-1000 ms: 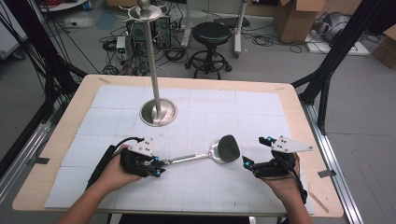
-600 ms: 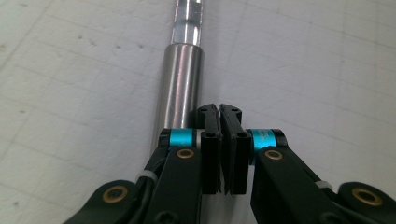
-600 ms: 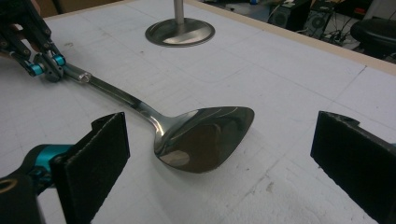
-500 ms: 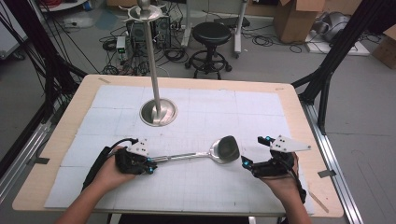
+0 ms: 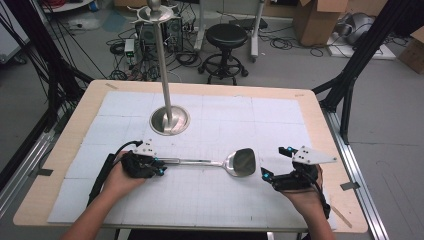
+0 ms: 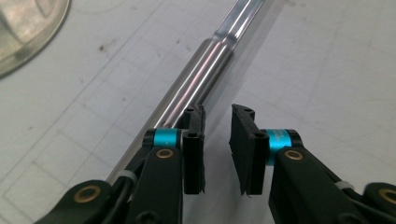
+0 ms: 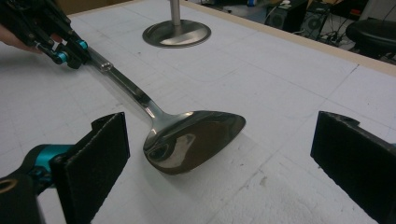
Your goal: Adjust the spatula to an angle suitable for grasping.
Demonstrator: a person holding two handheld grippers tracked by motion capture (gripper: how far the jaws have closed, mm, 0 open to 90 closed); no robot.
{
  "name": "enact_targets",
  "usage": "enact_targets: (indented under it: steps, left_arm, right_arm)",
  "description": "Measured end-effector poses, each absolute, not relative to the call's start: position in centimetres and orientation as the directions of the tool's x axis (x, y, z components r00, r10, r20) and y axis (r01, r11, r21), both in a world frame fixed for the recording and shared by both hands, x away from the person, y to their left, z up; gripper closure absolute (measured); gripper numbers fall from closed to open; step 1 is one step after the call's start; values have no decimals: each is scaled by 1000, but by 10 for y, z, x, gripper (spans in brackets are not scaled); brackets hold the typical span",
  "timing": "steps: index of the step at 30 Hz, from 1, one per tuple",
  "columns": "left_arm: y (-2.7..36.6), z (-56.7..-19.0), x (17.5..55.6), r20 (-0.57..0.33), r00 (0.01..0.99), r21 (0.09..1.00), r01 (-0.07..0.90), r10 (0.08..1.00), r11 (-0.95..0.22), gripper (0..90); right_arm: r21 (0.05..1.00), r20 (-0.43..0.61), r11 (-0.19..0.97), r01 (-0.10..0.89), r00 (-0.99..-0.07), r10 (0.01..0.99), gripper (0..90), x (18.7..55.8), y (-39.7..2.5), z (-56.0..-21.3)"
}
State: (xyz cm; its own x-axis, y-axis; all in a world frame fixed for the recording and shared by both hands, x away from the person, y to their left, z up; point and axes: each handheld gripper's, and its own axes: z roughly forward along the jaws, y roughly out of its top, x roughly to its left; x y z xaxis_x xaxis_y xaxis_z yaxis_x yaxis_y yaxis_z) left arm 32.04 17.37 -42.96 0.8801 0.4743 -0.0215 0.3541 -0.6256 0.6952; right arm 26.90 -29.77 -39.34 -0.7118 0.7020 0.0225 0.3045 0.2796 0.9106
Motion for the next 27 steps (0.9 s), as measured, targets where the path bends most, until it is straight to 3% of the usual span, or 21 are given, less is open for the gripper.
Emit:
enact_targets:
  steps: [6, 16, 27]
  left_arm:
    - [160, -414, 325, 10, 886, 711, 319, 463, -627, 585]
    - [117, -405, 344, 36, 914, 692, 268, 404, -670, 516]
    - [94, -417, 365, 11, 940, 597, 267, 341, -756, 474]
  right_arm:
    - [910, 21, 285, 302, -719, 695, 33, 270, -294, -393]
    - [910, 23, 284, 303, -721, 693, 33, 269, -295, -394]
    - [909, 27, 283, 307, -720, 693, 33, 269, -297, -395]
